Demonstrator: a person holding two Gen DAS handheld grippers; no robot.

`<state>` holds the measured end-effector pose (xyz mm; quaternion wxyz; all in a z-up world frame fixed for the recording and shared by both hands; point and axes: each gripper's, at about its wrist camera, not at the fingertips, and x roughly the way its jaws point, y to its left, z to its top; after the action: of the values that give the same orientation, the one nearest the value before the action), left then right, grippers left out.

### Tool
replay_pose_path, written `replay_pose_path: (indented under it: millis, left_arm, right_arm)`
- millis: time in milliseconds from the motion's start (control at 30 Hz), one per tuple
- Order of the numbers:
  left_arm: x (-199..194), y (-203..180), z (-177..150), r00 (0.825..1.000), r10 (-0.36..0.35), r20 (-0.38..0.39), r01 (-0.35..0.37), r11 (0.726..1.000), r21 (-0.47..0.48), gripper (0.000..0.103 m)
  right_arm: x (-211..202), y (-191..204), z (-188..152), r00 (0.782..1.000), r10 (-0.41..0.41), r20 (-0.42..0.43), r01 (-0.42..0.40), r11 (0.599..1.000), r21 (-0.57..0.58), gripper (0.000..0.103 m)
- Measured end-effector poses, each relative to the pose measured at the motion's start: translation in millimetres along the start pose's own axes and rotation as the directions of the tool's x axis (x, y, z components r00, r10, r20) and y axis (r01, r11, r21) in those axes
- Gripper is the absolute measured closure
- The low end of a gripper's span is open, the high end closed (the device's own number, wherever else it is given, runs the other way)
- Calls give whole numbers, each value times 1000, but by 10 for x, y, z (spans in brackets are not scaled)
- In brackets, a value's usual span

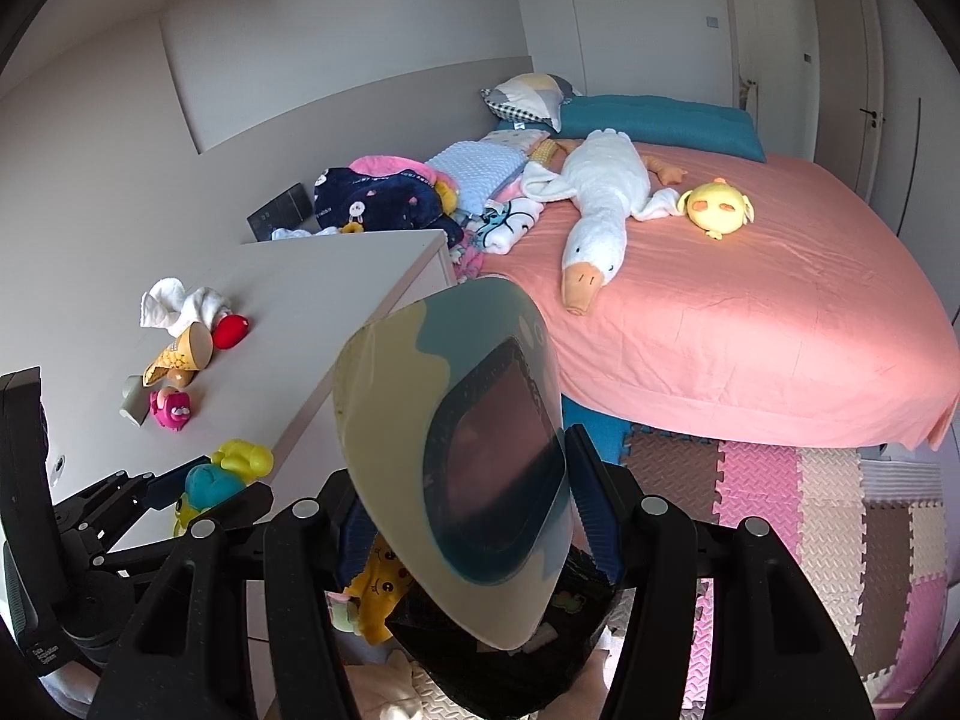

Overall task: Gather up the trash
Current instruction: 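Carry the frog toy and blue plate down toward the black bin, then open both tools over the black bin to drop frog toy and plate, then move both open tools back up over the desk toys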

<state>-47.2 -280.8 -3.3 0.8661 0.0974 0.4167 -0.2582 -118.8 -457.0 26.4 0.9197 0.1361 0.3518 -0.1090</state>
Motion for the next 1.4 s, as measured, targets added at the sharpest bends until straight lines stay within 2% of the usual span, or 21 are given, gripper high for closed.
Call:
replay_pose_path:
  millis: [267, 533, 600, 667, 700, 800, 933, 1200, 1400]
  left_arm:
    - [81, -267, -24, 999, -36, -19, 37, 998, 58, 47]
    - [214, -280, -71, 998, -37, -56, 41, 997, 64, 47]
    - [226, -270, -83, 996, -61, -65, 65, 996, 58, 46]
    - [214, -239, -77, 997, -54, -55, 56, 997, 53, 24]
    - [183, -233, -78, 999, -28, -33, 29, 998, 54, 7]
    - [100, -206, -71, 999, 22, 25, -24, 998, 61, 6]
    - [121, -142, -61, 1000, 0, 2, 0, 999, 36, 6]
    - [123, -44, -117, 1000, 7, -6, -7, 1000, 13, 6]
    - [71, 146, -136, 999, 34, 0, -34, 999, -21, 6]
  right_arm:
    - [84, -200, -80, 999, -37, -29, 38, 998, 41, 44]
    - [224, -209, -92, 997, -51, -58, 54, 998, 45, 43]
    - [284, -231, -83, 996, -43, -84, 47, 998, 50, 40]
    - [291, -273, -73, 995, -44, -88, 51, 995, 81, 33]
    - [269, -286, -64, 996, -55, -74, 62, 994, 92, 26]
    - [211, -287, -41, 997, -65, -43, 69, 993, 95, 24]
    - [205, -292, -25, 997, -64, -38, 67, 993, 98, 24]
    - [268, -237, -57, 997, -49, -54, 54, 994, 90, 24]
    - [309, -31, -56, 999, -45, -27, 47, 998, 41, 23]
